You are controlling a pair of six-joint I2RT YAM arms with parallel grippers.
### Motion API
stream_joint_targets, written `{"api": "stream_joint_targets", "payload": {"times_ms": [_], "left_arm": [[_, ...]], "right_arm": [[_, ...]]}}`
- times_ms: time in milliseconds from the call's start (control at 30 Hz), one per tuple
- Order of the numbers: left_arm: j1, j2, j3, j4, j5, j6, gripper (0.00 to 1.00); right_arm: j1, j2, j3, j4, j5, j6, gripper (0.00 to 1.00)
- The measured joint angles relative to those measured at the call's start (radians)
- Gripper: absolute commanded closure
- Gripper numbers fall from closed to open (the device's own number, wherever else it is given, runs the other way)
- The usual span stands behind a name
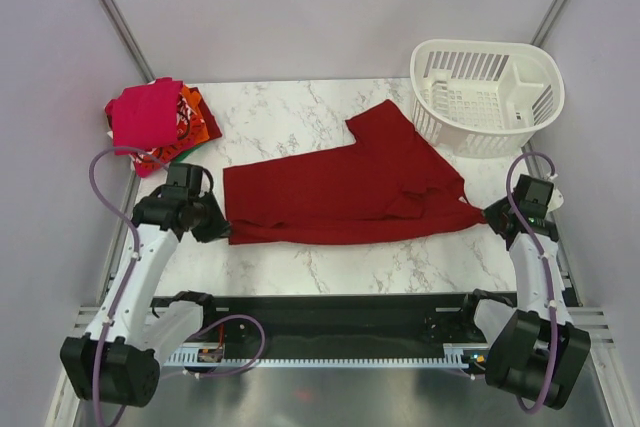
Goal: Fold and stack the t-shirts
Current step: Fold the tshirt
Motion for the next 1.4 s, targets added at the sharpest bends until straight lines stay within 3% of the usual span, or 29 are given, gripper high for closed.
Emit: {"api": "stream_joint_targets", "payload": {"times_ms": [33,100,133,167,233,467,667,767,867,1067,1233,1400], "left_arm": [[0.000,-0.023,-0.006,-0.012,0.017,0.000,0.69],[0.000,-0.074,-0.027,-0.034,0.054,0.001,0.60],[0.000,-0.111,-0.045,-0.059,0.079,0.000,0.50],[0.000,-0.134,-0.050,-0.076,0.091,0.003,0.48],[0.000,-0.185,-0.055,-0.116,0.106,0.000,0.46],[0.000,-0.281,-0.023,-0.161,0.126,0.000,0.52],[-0.030,-0.161,-0.074,0.002,0.172,-0.003,0.57],[-0.152,-0.028,-0.075,0.095,0.144,-0.003,0.56],[-0.328,0.136,-0.042,0.142,0.065,-0.002,0.53],[-0.562,0.396,0.026,0.210,-0.115,-0.002,0.44],[-0.669,0.561,0.098,0.234,-0.244,-0.001,0.44],[-0.696,0.687,0.162,0.251,-0.338,0.002,0.46]], "right_arm": [[0.000,0.000,-0.002,-0.003,-0.002,0.000,0.92],[0.000,-0.003,-0.006,-0.006,-0.009,0.002,0.70],[0.000,-0.014,-0.013,-0.007,-0.013,-0.003,0.24],[0.000,-0.022,-0.016,-0.007,-0.016,0.002,0.15],[0.000,-0.049,-0.021,-0.014,-0.017,-0.002,0.07],[0.043,-0.095,-0.016,0.008,-0.090,-0.006,0.11],[0.364,-0.034,0.105,0.042,-0.042,-0.012,0.14],[0.446,0.023,0.127,0.079,-0.023,-0.013,0.16],[0.472,0.060,0.118,0.089,-0.004,-0.011,0.16],[0.508,0.089,0.098,0.115,0.013,-0.011,0.17],[0.524,0.103,0.073,0.153,0.014,-0.011,0.16],[0.526,0.107,0.035,0.184,0.013,-0.011,0.16]]}}
